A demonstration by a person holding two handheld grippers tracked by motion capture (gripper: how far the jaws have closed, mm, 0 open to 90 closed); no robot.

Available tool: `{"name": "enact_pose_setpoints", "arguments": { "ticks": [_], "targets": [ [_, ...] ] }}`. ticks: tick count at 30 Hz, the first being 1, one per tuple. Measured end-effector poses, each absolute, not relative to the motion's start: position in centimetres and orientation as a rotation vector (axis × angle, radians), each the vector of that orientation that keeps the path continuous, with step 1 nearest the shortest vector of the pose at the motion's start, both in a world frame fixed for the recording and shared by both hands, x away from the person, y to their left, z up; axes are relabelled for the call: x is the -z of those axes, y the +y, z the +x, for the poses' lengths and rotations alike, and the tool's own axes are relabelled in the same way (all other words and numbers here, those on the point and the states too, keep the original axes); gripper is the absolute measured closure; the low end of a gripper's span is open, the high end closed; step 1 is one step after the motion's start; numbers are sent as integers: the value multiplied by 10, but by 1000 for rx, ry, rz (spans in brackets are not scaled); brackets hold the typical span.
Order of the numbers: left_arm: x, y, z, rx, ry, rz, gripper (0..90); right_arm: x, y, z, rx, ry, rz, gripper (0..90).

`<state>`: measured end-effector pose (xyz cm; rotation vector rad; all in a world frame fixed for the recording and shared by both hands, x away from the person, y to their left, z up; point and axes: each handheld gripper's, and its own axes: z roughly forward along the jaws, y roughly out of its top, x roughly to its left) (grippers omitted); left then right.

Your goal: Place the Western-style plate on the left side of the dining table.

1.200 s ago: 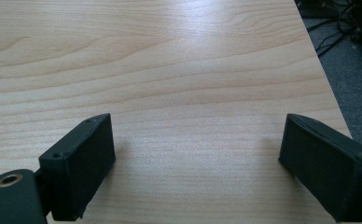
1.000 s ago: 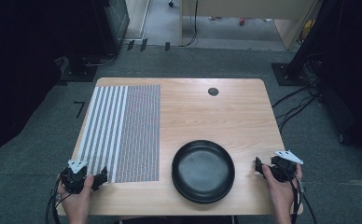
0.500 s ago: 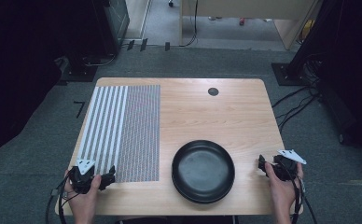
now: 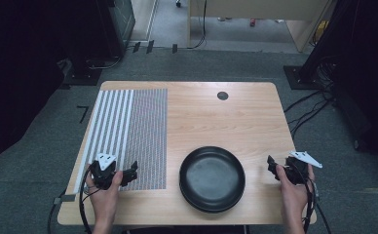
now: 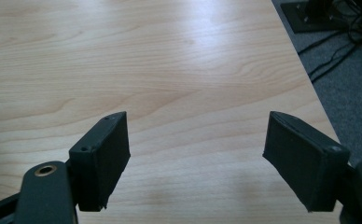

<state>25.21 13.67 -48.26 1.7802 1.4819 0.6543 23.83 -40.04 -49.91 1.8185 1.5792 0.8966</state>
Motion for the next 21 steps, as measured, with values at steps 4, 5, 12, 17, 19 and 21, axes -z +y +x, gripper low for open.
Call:
{"name": "enact_pose_setpoints", "arguments": {
  "ticks": [4, 5, 12, 17, 19, 21],
  "targets": [
    [484, 131, 255, -651, 1488, 1779, 58, 498, -390, 236, -905, 1620, 1772, 221],
    [483, 127, 254, -640, 1475, 1780, 58, 497, -386, 233, -913, 1623, 1767, 222],
    [479, 110, 247, -543, 1494, 1703, 94, 492, -371, 220, -1000, 1644, 1747, 228],
    [475, 95, 243, -507, 1447, 1708, 140, 486, -362, 216, -1060, 1629, 1731, 262],
    [474, 91, 242, -494, 1430, 1716, 141, 485, -358, 215, -1065, 1625, 1731, 272],
    [473, 86, 240, -491, 1412, 1728, 141, 484, -353, 215, -1064, 1629, 1725, 282]
  ]
}}
